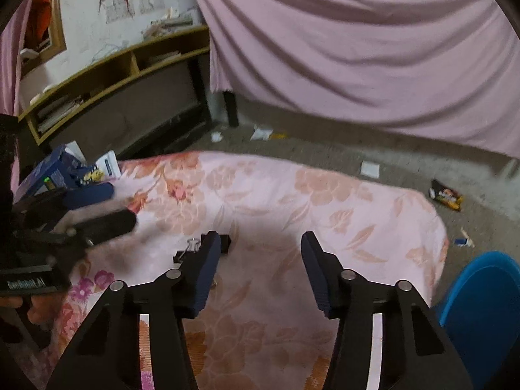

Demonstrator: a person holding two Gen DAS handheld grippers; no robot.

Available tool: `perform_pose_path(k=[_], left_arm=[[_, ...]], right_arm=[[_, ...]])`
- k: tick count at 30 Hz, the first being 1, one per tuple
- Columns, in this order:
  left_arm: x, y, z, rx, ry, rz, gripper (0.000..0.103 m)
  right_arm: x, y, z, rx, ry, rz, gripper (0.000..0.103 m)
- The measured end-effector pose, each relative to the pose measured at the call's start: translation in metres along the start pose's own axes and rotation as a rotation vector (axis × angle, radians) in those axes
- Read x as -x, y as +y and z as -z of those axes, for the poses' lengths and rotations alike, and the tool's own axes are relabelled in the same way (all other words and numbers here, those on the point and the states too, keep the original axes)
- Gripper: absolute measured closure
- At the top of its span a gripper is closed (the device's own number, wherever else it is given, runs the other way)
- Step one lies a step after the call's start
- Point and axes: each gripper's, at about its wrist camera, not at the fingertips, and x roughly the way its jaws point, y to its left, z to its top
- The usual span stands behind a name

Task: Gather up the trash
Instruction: 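Close the right tool on the black binder clip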

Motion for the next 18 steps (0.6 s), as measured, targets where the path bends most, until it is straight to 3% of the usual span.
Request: perform_pose_path(k=[3,7,13,18], left_arm=[[-0.020,-0.008,0.002,-0.031,0.091,0.047,0.053],[-0.038,-0.017,0.005,-0.061,0.169,0.106,0.059],[-0.059,-0.029,0.002,-0.093,0.214,0.148,0.062],[-0.073,-0.041,-0.006,-0.149,0.249,0.147,0.079]], right_arm=[[-0.006,0.000,-0.001,0.003,0.036,-0.012,0.062],[-0.012,-0.006,-0.003,-0.013,0.064,-0.010,0.066],[-0.015,-0.013,-0.005,-0.030,0.077,-0.016,0.068],[-0.016,-0.014,-0.005,-0.033,0.086,-0.017,0.068]])
